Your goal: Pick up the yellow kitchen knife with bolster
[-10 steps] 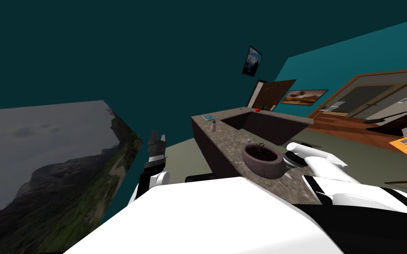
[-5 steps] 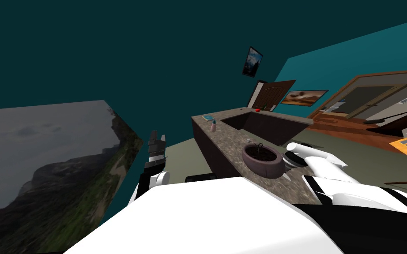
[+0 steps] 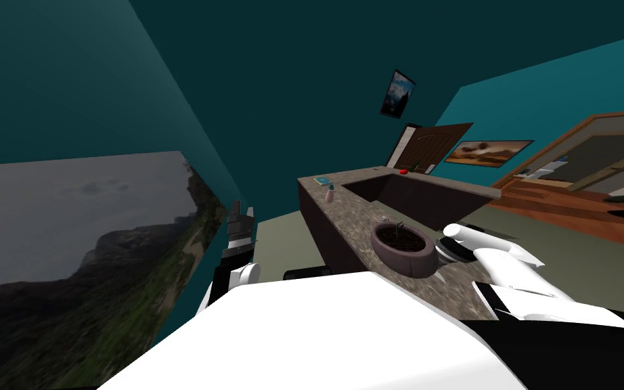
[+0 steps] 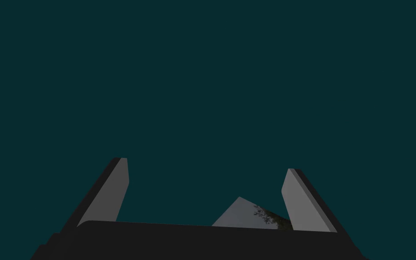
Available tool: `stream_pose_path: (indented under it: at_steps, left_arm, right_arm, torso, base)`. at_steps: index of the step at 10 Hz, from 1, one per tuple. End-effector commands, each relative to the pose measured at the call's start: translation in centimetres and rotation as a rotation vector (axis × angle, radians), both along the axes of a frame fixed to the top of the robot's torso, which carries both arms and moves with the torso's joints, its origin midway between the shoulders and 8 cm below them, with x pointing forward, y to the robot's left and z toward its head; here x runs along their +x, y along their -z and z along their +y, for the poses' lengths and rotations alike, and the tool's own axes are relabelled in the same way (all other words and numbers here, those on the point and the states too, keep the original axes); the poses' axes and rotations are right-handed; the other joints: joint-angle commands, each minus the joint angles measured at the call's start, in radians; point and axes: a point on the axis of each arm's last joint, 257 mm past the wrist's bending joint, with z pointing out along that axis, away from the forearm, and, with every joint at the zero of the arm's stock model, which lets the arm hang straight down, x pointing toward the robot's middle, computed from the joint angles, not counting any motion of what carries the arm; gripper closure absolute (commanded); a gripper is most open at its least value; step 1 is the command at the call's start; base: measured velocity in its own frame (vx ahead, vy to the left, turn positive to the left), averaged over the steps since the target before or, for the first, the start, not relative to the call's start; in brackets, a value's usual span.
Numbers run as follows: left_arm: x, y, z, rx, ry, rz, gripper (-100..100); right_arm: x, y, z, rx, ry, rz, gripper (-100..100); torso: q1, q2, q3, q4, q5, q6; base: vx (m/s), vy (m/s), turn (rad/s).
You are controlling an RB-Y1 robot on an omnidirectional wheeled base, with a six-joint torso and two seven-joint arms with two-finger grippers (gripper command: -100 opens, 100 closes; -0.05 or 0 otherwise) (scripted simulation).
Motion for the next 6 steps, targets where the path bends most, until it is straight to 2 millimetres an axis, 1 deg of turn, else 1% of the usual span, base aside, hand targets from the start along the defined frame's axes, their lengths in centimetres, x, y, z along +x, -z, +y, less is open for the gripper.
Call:
stream_pose_path:
  at_steps: [1,2,4,5,6]
  left_arm:
    - [0.0,0.0,0.0,0.000,0.000,0.000,0]
    - [0.0,0.0,0.0,0.000,0.000,0.000,0]
    - [0.0,0.0,0.0,0.000,0.000,0.000,0]
    - [0.0,0.0,0.0,0.000,0.000,0.000,0]
    - [0.0,0.0,0.0,0.000,0.000,0.000,0]
  right_arm:
    - [-1.5,0.3,-0.1,-0.007,0.002,0.020,100]
    - [-1.2,0.2,0.6,0.013,0.053,-0.016,100]
    - [-3.0,0.4,0.3,-0.003,0.039,0.015,100]
    - [-3.5,0.5,0.3,-0.003,0.043,0.024,100]
    - [-3.4,0.4,0.9,0.014,0.092,-0.009,100]
  torso:
    - [0.000,0.000,0.000,0.000,0.000,0.000]
    - [0.000,-0.001,-0.001,-0.001,-0.001,0.002]
    - [-0.003,-0.001,-0.001,-0.001,-0.002,0.001]
    - [-0.002,-0.001,-0.001,-0.001,-0.002,0.002]
    - [-0.002,-0.001,-0.002,-0.002,-0.003,0.003]
  base:
    - [-0.010,-0.010,0.032]
    - [-0.021,-0.034,0.124]
    - [-0.030,-0.031,0.100]
    - [0.000,0.000,0.000]
    - [0.019,-0.045,0.231]
